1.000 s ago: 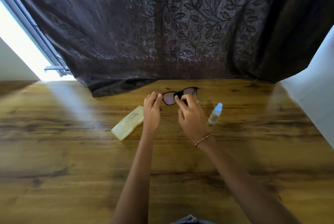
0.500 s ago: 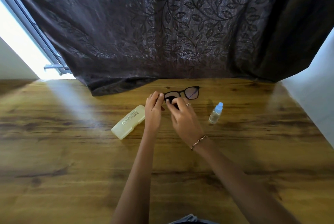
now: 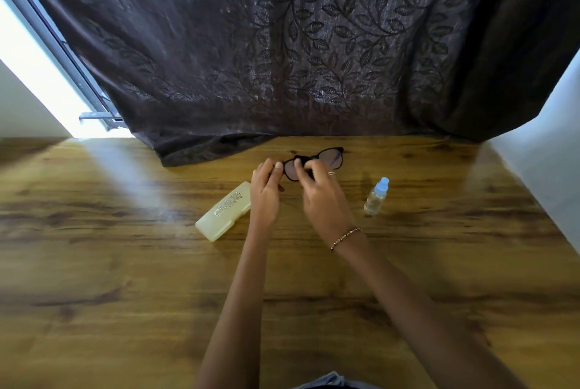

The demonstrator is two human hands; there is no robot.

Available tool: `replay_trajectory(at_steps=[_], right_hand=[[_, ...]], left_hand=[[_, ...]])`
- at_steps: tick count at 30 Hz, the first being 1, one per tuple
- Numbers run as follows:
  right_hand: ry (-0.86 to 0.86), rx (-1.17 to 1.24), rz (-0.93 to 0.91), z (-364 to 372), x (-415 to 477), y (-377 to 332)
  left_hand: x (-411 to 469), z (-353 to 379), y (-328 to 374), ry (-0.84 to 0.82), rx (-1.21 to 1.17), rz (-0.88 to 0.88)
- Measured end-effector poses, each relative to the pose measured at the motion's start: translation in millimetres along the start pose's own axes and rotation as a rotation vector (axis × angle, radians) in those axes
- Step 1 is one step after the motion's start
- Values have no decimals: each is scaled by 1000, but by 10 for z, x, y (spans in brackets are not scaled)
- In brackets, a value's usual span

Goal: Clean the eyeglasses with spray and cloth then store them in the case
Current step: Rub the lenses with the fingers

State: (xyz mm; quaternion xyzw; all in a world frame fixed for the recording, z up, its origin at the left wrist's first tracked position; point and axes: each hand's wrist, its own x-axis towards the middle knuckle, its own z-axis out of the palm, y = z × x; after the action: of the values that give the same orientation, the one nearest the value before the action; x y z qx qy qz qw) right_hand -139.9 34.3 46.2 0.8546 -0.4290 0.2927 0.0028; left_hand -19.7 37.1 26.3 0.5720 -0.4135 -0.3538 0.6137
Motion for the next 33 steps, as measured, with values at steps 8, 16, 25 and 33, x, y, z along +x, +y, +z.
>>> replay_trajectory(at_steps=[8, 16, 25, 33], right_hand=[[328, 196, 310, -186, -33, 383], [249, 87, 250, -155, -159, 446], [155, -64, 42, -69, -171, 365], [272, -176, -67, 15, -58, 475]], left_hand=[[1, -69, 3, 31, 18, 26], [-42, -80, 32, 45, -20, -20], [-77, -64, 74, 58, 21, 0], [-59, -132, 84, 1, 68, -64]])
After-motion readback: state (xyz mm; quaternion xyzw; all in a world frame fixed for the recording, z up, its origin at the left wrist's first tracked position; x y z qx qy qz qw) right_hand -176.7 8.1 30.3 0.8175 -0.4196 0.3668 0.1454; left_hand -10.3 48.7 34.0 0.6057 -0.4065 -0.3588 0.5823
